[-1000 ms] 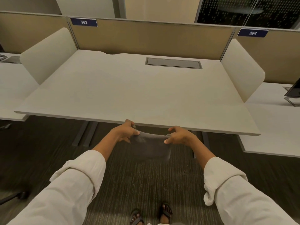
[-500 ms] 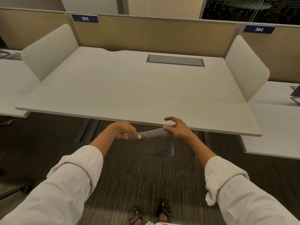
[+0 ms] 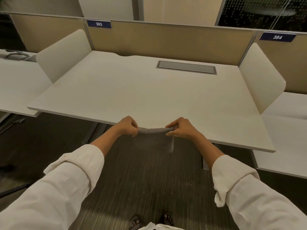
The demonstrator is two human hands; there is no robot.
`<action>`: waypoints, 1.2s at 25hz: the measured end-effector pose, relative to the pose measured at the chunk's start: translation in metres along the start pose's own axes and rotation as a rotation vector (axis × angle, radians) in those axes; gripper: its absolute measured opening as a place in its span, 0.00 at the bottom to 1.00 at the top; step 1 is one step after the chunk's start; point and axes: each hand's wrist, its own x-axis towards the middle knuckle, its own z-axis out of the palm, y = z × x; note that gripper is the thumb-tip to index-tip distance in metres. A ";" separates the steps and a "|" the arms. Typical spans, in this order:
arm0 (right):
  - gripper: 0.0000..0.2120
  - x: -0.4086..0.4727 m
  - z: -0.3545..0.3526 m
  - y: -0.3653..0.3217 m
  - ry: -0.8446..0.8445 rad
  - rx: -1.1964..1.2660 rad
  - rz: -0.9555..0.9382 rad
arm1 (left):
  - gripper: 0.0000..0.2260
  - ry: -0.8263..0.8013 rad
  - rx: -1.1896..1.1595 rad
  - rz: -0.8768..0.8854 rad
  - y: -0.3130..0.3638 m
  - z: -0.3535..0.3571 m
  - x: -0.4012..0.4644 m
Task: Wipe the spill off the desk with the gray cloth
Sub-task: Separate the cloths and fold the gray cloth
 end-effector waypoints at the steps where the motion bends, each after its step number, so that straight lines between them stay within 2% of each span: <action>1: 0.15 0.005 -0.004 -0.002 -0.011 -0.016 -0.023 | 0.09 0.026 0.008 0.016 0.000 -0.002 0.001; 5: 0.11 0.023 -0.017 -0.008 -0.097 -0.067 -0.086 | 0.11 0.072 0.116 0.083 0.000 -0.010 0.008; 10: 0.15 0.046 -0.032 -0.008 -0.157 0.041 -0.112 | 0.11 0.129 0.125 0.094 0.000 -0.020 0.008; 14: 0.21 0.059 -0.042 -0.016 -0.217 0.030 -0.173 | 0.11 0.129 -0.098 0.038 -0.012 -0.031 0.003; 18: 0.16 0.082 -0.050 -0.032 -0.209 0.138 -0.238 | 0.12 0.205 -0.522 -0.005 -0.027 -0.050 -0.001; 22: 0.19 0.110 -0.045 -0.059 -0.227 0.219 -0.244 | 0.13 0.271 -0.778 -0.031 -0.041 -0.074 0.000; 27: 0.17 0.164 -0.033 -0.095 -0.212 0.139 -0.292 | 0.07 0.299 -0.761 -0.081 -0.067 -0.115 0.022; 30: 0.19 0.194 -0.024 -0.120 -0.225 0.106 -0.294 | 0.08 0.239 -0.724 -0.104 -0.089 -0.150 0.038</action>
